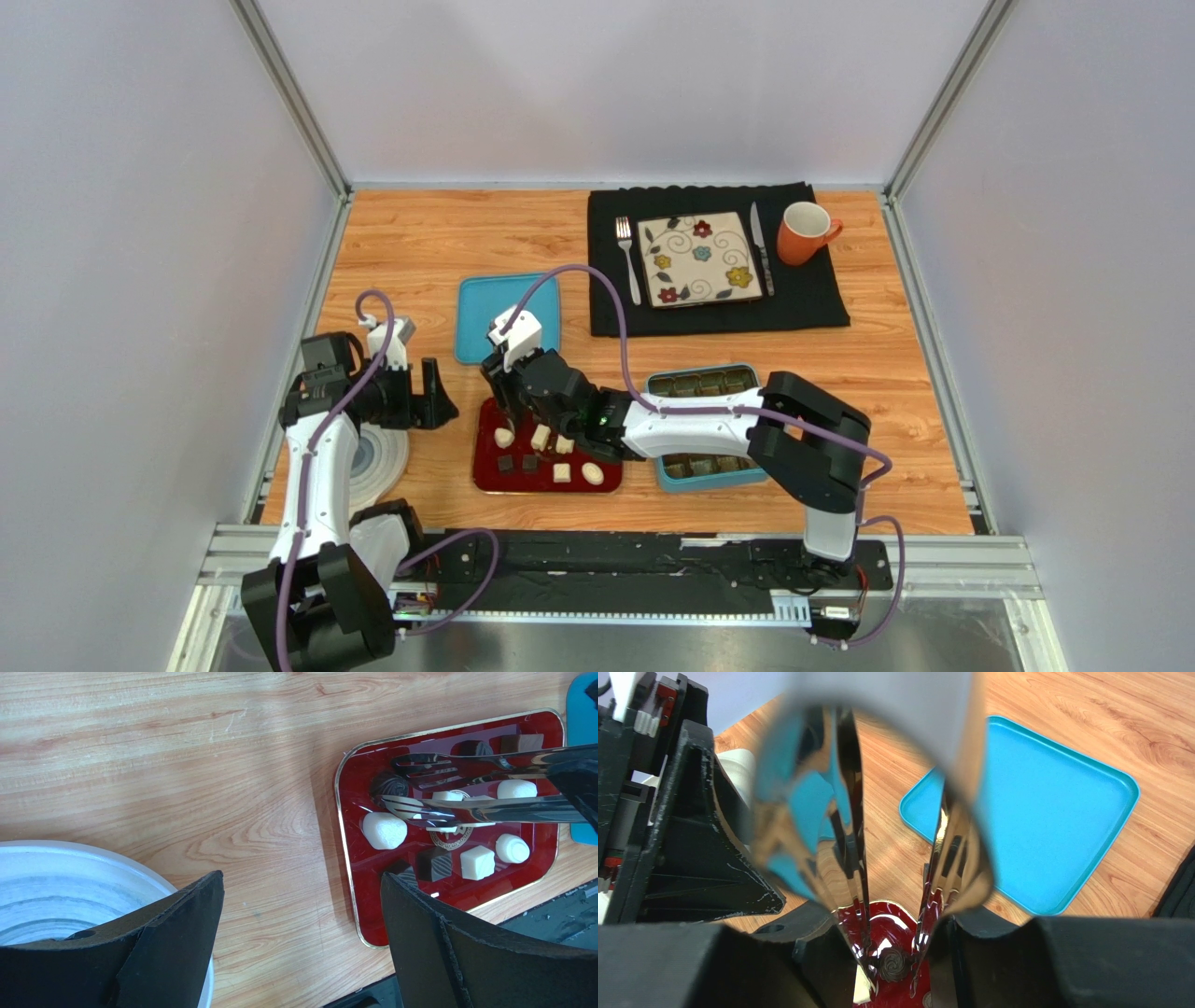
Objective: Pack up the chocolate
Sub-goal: Pick up the fake chocolate from the plate, then place the fake chocolate in the packing box.
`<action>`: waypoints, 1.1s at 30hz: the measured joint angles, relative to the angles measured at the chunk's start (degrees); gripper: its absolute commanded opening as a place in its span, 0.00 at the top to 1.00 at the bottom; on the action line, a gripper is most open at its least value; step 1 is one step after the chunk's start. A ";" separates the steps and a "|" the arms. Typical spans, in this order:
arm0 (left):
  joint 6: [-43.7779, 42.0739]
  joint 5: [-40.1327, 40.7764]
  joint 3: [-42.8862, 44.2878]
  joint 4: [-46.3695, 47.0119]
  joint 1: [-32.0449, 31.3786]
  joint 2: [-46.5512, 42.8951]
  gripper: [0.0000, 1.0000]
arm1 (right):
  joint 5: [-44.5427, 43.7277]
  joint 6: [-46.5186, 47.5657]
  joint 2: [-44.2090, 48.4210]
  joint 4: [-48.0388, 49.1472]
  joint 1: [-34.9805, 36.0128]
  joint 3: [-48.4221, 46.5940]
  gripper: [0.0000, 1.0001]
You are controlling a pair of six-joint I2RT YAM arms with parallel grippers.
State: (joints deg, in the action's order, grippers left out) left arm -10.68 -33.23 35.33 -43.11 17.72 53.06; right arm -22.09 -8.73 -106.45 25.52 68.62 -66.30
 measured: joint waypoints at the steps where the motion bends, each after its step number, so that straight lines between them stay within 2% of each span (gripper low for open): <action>1: -0.02 -0.11 0.00 -0.11 0.00 -0.09 0.10 | 0.02 -0.09 -0.11 0.00 0.00 0.00 0.65; 5: -0.13 -0.59 0.09 -0.74 0.00 -0.35 0.11 | -0.07 -0.68 -0.26 0.13 0.00 0.04 0.81; 9: -0.17 -0.85 0.13 -1.01 0.00 -0.90 0.12 | -0.22 -1.16 -0.26 1.03 0.00 0.59 0.91; 18: -0.15 -1.29 0.90 -1.42 0.00 -0.92 0.14 | -0.42 -0.09 5.55 -3.63 -0.61 2.64 0.94; 24: -0.15 -1.29 0.90 -1.57 0.00 -0.94 0.14 | -2.12 2.14 17.84 -6.91 -2.91 5.46 0.94; 33: -0.15 -1.49 0.90 -2.10 0.02 -1.73 0.14 | -6.38 4.20 36.41 -10.86 -10.05 16.74 0.93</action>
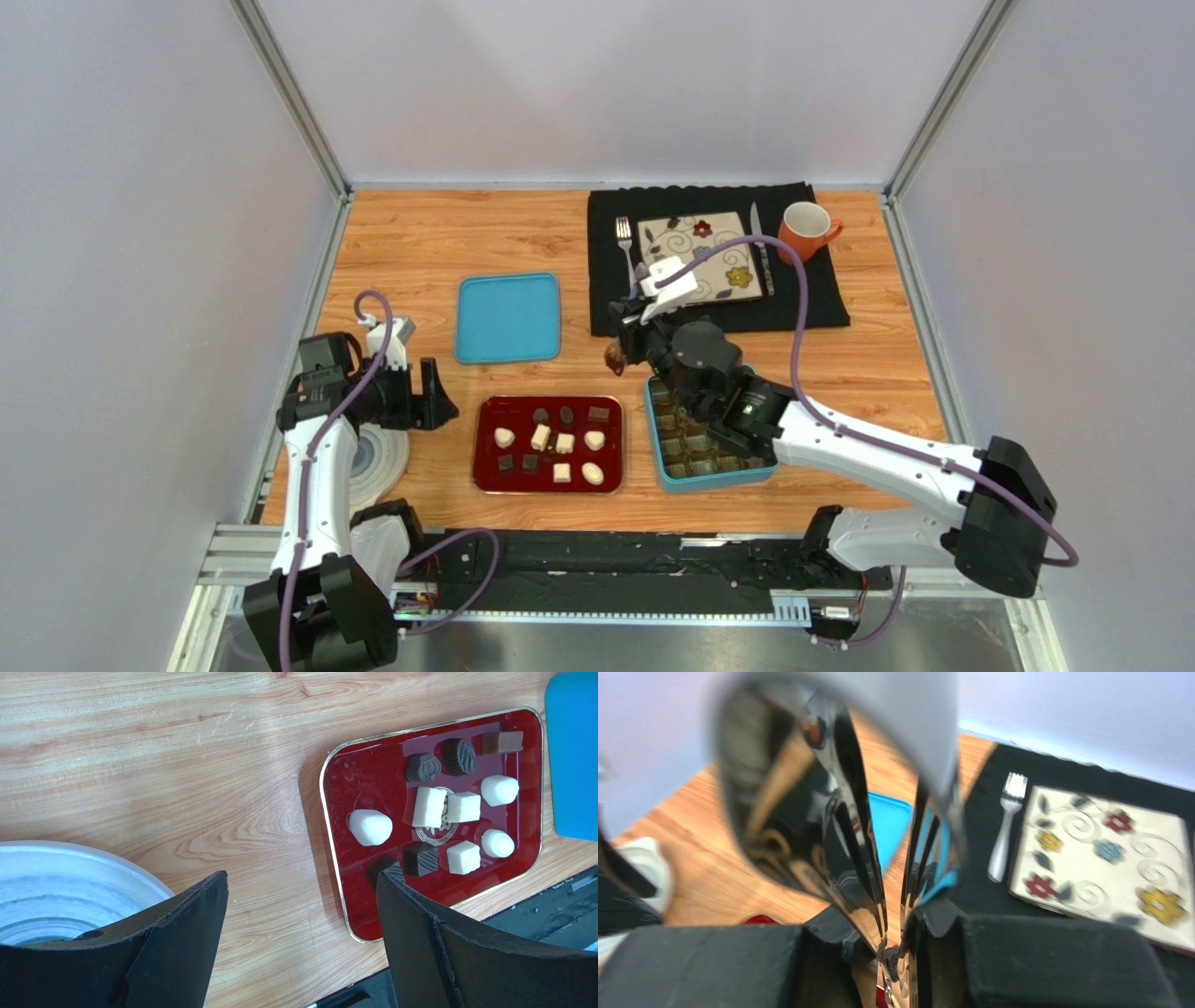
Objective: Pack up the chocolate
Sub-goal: Place the fake chocolate in the packing box.
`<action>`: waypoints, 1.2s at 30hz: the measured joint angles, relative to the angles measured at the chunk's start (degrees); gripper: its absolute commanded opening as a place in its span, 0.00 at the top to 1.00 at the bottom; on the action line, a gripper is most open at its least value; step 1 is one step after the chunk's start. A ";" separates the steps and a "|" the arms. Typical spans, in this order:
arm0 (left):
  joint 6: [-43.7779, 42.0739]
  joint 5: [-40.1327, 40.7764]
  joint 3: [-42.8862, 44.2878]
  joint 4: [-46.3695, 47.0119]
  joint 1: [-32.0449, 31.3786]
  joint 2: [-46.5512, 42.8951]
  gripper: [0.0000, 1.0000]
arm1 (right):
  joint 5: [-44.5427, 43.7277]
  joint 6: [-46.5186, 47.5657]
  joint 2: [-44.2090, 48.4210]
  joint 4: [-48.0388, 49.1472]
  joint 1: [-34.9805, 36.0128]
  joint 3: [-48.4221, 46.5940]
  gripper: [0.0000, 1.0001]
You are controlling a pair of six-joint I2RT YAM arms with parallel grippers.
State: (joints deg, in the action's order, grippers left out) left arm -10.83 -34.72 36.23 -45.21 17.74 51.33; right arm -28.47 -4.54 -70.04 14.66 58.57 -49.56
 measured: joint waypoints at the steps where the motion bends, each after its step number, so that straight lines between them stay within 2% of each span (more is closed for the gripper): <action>1: 0.00 0.00 0.00 -0.02 0.00 -0.07 0.14 | -0.17 0.04 1.33 -0.61 -0.90 1.22 0.92; 6: 0.00 -0.15 0.00 -0.20 0.00 -0.13 0.14 | -1.01 0.09 6.54 -3.61 -4.68 6.47 0.92; 12: 0.00 -0.39 0.00 -0.28 -0.02 -0.13 0.14 | -1.03 0.09 7.34 -5.38 -7.15 7.63 0.91; 28: 0.00 -0.83 1.11 -0.52 0.00 -0.13 0.15 | 0.37 -0.66 6.56 -5.38 -8.57 9.55 0.70; 36: 0.00 -0.85 1.11 -0.68 0.00 -0.13 0.15 | 1.33 -1.49 6.38 -5.33 -8.63 9.55 0.69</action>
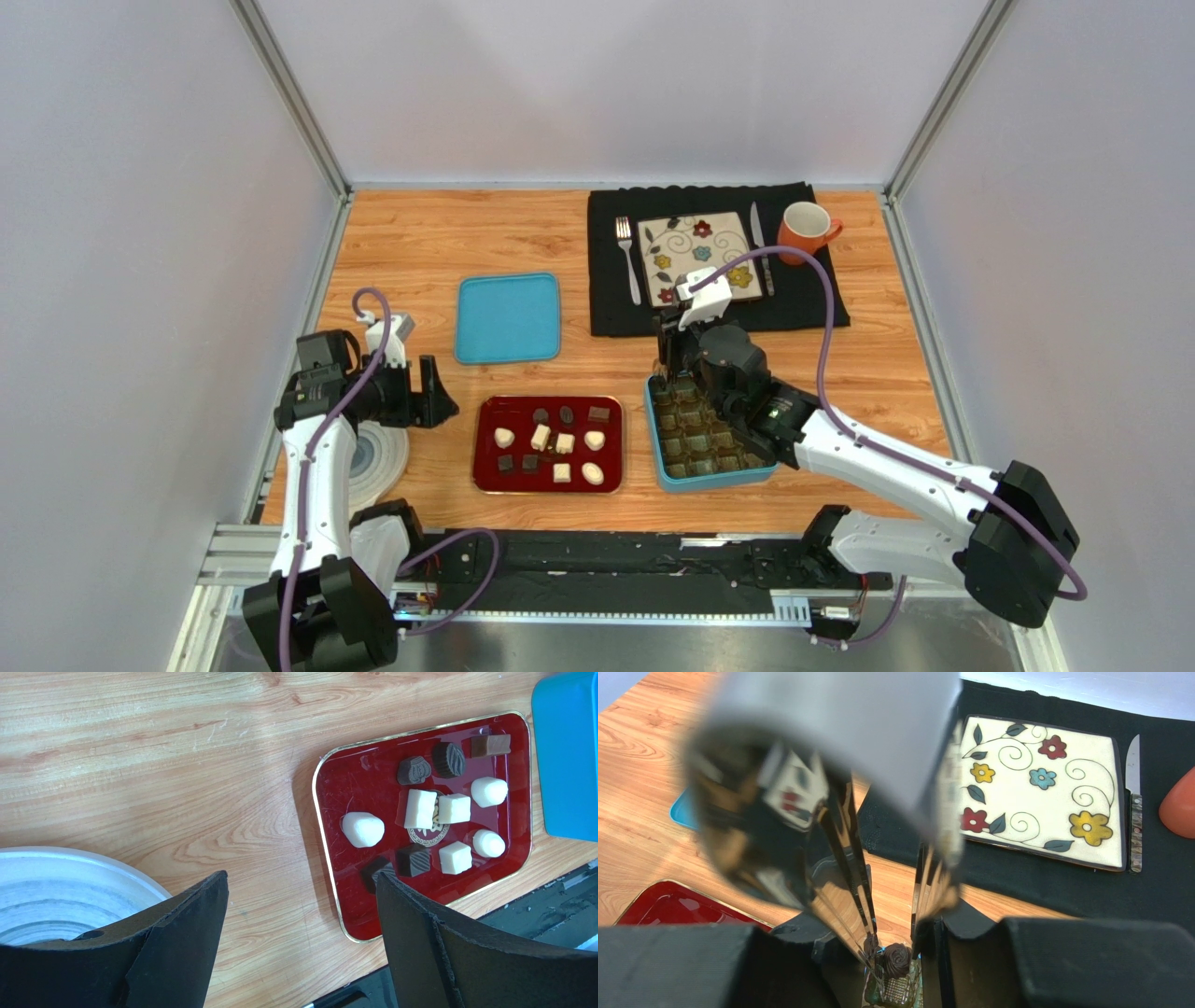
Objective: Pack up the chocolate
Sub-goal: Place the fake chocolate in the packing box.
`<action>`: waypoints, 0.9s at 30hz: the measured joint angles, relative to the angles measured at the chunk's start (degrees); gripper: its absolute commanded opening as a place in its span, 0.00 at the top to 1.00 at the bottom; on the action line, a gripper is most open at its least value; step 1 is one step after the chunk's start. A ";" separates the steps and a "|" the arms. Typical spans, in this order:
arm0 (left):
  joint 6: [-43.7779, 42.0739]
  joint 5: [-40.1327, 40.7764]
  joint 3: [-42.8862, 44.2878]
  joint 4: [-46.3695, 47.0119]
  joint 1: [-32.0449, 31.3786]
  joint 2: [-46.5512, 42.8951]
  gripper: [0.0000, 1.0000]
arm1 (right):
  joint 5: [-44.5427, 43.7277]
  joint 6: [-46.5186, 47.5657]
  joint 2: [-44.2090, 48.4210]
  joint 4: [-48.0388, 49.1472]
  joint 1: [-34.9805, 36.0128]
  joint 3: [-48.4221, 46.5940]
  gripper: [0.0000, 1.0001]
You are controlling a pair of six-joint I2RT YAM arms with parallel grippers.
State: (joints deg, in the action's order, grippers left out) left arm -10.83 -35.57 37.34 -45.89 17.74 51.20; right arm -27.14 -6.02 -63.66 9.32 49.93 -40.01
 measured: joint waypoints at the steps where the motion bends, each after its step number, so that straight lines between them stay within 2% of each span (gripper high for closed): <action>1: -0.02 0.00 0.00 -0.02 0.00 0.00 0.14 | 0.09 -0.13 0.00 -0.02 0.00 0.00 0.69; 19: -0.02 -0.50 0.00 -0.61 -0.02 -0.24 0.15 | 2.43 -3.21 4.26 -2.93 -0.04 1.84 0.69; 27: 0.00 -0.66 0.00 -0.72 -0.02 -0.44 0.15 | 2.38 -3.13 4.28 -3.30 -0.04 1.84 0.63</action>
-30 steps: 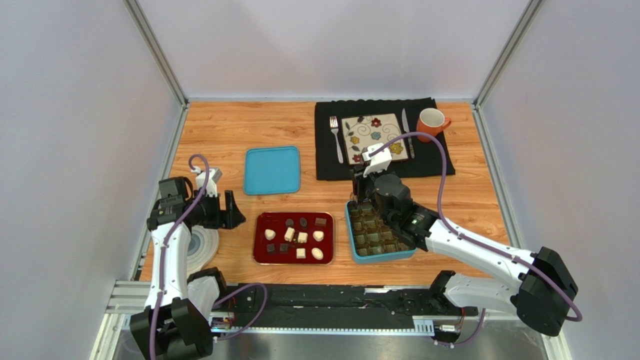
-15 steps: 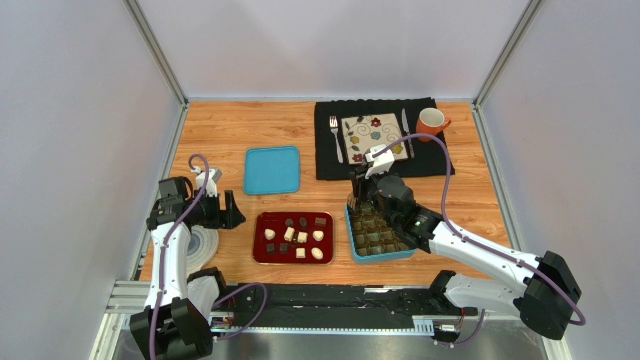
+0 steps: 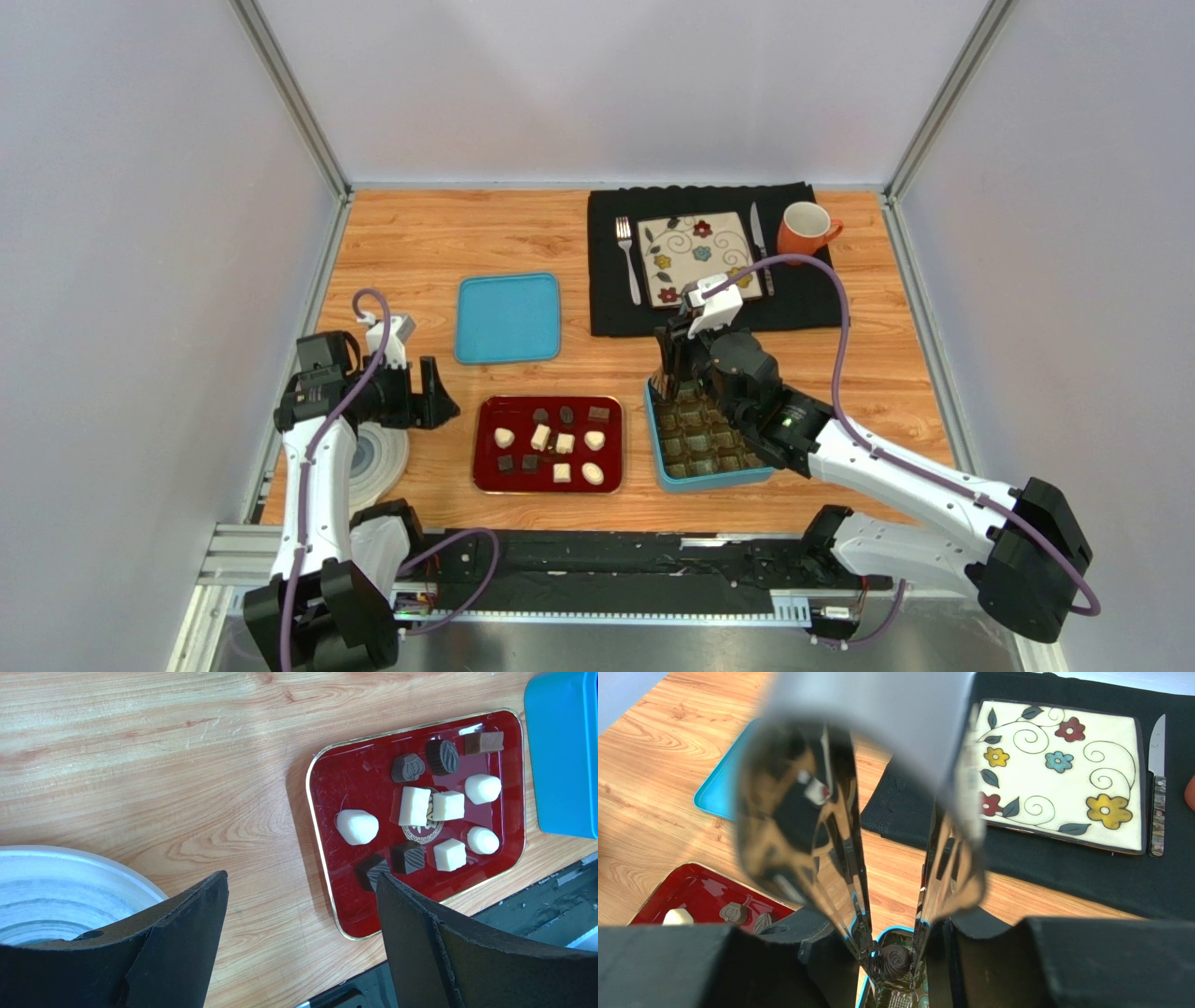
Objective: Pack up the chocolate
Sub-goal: Place the fake chocolate in the packing box, then pick up the fake chocolate from the plate.
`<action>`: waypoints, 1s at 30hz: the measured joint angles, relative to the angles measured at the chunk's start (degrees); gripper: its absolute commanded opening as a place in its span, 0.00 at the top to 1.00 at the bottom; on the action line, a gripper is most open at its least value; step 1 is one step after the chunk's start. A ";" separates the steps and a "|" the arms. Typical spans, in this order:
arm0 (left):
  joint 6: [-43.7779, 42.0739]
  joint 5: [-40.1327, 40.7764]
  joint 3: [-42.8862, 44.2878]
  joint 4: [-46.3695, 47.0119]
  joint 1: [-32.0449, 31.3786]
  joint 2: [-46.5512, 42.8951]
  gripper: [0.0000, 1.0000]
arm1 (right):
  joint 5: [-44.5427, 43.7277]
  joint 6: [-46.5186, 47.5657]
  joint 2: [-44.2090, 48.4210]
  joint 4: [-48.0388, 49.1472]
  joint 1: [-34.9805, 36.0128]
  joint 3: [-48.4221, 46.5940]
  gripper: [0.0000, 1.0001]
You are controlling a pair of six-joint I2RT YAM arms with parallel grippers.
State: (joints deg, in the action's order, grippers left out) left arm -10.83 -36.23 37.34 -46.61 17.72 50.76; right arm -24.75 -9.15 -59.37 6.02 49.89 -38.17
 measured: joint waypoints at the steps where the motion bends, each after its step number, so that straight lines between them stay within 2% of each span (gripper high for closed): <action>1: 0.00 0.00 0.00 -0.07 0.02 -0.07 0.15 | -0.04 0.04 0.00 0.02 0.00 0.00 0.63; 13: -0.02 -0.04 0.00 -0.74 0.02 -0.24 0.15 | -0.92 1.09 0.13 0.04 0.00 0.00 0.62; 17: 0.00 -0.39 0.00 -0.79 0.02 -0.28 0.15 | -0.74 1.49 0.83 0.04 0.02 -0.02 0.69; 20: -0.02 -0.44 0.00 -0.79 0.00 -0.50 0.15 | -0.48 1.55 1.22 0.02 0.55 -0.15 0.69; 30: -0.02 -0.79 0.00 -0.79 0.02 -0.61 0.15 | -0.61 2.95 -3.17 1.75 10.03 -7.32 0.68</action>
State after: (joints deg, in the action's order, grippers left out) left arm -10.85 -37.01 37.34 -47.40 17.74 50.15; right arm -25.36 -6.20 -62.54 7.77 59.92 -45.50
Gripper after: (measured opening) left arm 0.857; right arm 0.320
